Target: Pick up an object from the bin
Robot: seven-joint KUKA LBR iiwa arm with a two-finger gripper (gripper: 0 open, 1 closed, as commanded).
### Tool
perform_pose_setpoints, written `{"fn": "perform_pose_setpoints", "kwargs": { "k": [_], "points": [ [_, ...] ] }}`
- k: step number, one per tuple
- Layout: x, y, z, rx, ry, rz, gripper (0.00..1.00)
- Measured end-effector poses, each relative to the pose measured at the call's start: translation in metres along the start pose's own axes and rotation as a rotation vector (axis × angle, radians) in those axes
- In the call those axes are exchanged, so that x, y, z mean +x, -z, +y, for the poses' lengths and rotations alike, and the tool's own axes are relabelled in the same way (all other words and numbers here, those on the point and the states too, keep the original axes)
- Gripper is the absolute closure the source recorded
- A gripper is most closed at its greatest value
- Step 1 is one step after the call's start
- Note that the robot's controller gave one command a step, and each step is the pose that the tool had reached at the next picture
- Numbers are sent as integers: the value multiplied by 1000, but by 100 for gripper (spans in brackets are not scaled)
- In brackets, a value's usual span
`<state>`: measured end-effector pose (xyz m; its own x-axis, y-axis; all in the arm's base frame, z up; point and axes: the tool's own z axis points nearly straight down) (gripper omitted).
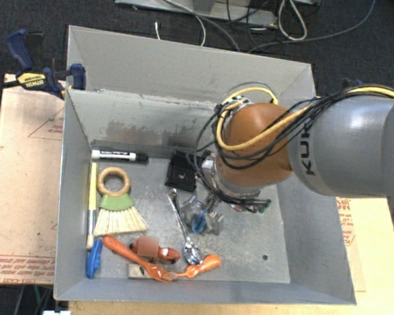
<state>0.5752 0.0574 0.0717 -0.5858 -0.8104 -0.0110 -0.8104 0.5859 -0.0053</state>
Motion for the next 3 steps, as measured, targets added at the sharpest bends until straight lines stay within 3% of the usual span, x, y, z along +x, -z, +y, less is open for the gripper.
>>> {"fn": "perform_pose_setpoints", "kwargs": {
  "k": [3],
  "points": [
    [-1, 74, 0, 0, -2, -2, 100]
  ]
}}
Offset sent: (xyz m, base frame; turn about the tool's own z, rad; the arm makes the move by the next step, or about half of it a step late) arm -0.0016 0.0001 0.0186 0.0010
